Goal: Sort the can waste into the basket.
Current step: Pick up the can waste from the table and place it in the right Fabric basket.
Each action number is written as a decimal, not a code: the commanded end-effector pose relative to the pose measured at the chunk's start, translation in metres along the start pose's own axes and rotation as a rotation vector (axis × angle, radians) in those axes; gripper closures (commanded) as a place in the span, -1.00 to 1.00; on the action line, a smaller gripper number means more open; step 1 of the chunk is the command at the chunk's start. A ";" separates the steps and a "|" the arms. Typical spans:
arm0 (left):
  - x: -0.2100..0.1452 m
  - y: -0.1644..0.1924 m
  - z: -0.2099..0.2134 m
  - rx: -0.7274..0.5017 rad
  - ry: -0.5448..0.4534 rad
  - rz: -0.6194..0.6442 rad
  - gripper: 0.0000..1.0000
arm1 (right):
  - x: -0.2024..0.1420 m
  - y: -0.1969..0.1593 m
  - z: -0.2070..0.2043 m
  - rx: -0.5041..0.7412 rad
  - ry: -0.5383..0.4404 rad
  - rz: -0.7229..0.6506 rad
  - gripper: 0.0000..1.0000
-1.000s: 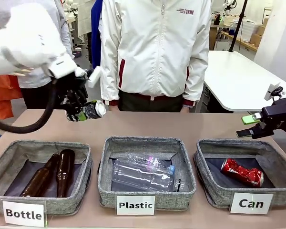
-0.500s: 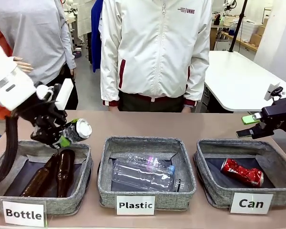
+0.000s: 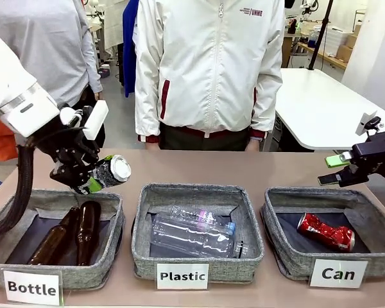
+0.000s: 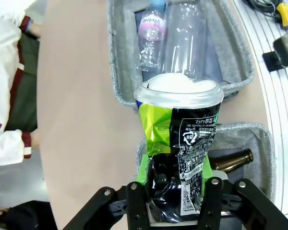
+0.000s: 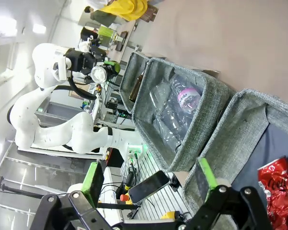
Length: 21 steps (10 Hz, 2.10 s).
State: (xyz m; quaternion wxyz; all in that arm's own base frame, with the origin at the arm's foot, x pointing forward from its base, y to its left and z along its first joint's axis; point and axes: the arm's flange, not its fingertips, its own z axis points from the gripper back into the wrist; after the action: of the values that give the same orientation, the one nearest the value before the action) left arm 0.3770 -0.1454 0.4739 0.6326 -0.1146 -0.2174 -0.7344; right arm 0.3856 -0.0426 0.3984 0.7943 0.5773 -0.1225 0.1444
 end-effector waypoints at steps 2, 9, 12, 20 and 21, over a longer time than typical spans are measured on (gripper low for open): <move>0.013 0.019 -0.008 -0.031 -0.147 0.186 0.10 | 0.000 0.000 0.000 0.000 0.000 0.000 -1.00; 0.314 0.087 -0.150 -0.184 -0.356 0.372 0.10 | -0.093 0.057 0.167 -0.242 -0.251 -0.114 -1.00; 0.410 0.108 -0.232 -0.228 -0.263 0.269 0.10 | -0.132 0.030 0.192 -0.213 -0.388 -0.120 -1.00; 0.418 0.088 -0.300 -0.307 -0.130 0.131 0.10 | -0.140 0.032 0.198 -0.212 -0.378 -0.159 -1.00; 0.418 0.088 -0.300 -0.307 -0.130 0.131 0.10 | -0.140 0.032 0.198 -0.212 -0.378 -0.159 -1.00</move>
State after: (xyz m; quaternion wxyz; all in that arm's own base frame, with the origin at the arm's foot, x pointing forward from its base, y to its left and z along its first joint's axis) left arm 0.4244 -0.6648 0.4092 0.6288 -0.2745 -0.1267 -0.7164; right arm 0.2416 -0.2337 0.4328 0.8192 0.5182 -0.2422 -0.0417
